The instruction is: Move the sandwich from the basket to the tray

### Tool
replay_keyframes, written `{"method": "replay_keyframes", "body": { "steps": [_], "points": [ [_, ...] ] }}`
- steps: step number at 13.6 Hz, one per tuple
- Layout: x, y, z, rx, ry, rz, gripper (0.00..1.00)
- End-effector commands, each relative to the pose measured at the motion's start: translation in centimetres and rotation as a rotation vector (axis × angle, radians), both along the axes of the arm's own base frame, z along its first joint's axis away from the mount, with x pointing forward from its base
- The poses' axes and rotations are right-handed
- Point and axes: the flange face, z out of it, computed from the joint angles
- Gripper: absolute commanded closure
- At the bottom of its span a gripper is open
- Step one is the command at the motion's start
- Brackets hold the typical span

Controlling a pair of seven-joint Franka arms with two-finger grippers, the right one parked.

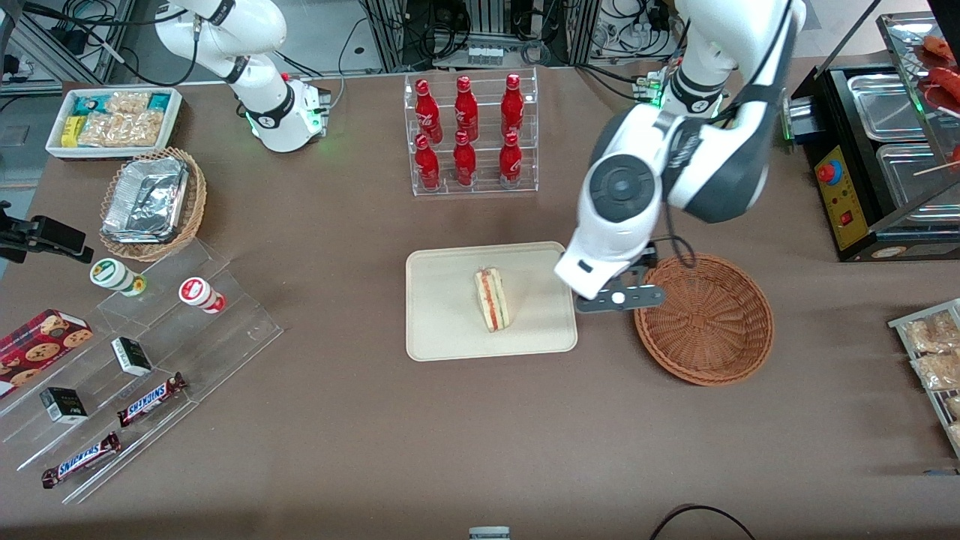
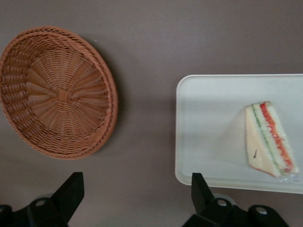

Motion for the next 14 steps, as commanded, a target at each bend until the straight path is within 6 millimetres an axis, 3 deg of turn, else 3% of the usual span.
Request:
{"method": "replay_keyframes", "body": {
  "steps": [1, 3, 4, 5, 8, 12, 14],
  "points": [
    [-1.5, 4.9, 2.6, -0.051, 0.006, -0.056, 0.00],
    [-2.4, 8.5, 4.6, -0.084, 0.021, -0.110, 0.00],
    [-1.7, 12.1, 5.2, -0.092, 0.045, -0.091, 0.00],
    [-2.4, 12.4, 6.4, -0.106, 0.061, -0.150, 0.00],
    [-2.6, 18.2, 9.1, -0.136, 0.083, -0.191, 0.00],
    [-3.1, 22.5, 11.0, -0.149, 0.129, -0.245, 0.00],
    [-4.1, 25.7, 13.1, -0.158, 0.122, -0.256, 0.00]
  ]
}}
